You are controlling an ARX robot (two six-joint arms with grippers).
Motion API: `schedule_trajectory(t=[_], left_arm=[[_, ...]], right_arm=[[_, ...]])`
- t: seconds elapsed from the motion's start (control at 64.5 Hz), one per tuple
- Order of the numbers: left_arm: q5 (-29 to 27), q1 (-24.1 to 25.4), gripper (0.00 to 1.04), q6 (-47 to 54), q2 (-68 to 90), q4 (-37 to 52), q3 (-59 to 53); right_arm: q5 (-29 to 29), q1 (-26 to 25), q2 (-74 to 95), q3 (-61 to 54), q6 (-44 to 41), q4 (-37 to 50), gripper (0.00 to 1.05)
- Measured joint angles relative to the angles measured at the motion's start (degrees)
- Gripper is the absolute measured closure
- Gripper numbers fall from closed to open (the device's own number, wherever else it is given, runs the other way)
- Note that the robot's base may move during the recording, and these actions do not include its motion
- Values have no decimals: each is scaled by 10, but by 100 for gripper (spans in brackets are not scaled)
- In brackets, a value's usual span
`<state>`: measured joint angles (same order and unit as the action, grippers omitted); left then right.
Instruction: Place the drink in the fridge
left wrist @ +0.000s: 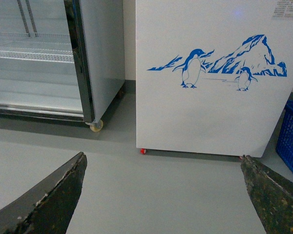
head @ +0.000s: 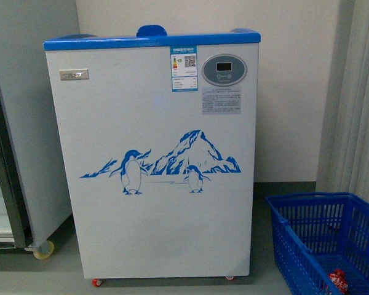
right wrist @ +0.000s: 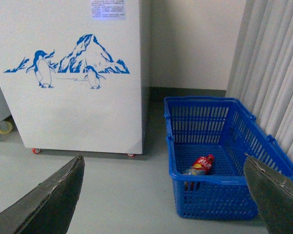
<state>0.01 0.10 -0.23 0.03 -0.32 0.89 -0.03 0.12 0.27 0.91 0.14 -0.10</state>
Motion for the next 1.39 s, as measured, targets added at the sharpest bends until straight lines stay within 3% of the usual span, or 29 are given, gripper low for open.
schedule_trajectory(t=[1.394], left_arm=[[0,0,8,0,0,0,0]], right_arm=[[0,0,0,0,0,0,7]])
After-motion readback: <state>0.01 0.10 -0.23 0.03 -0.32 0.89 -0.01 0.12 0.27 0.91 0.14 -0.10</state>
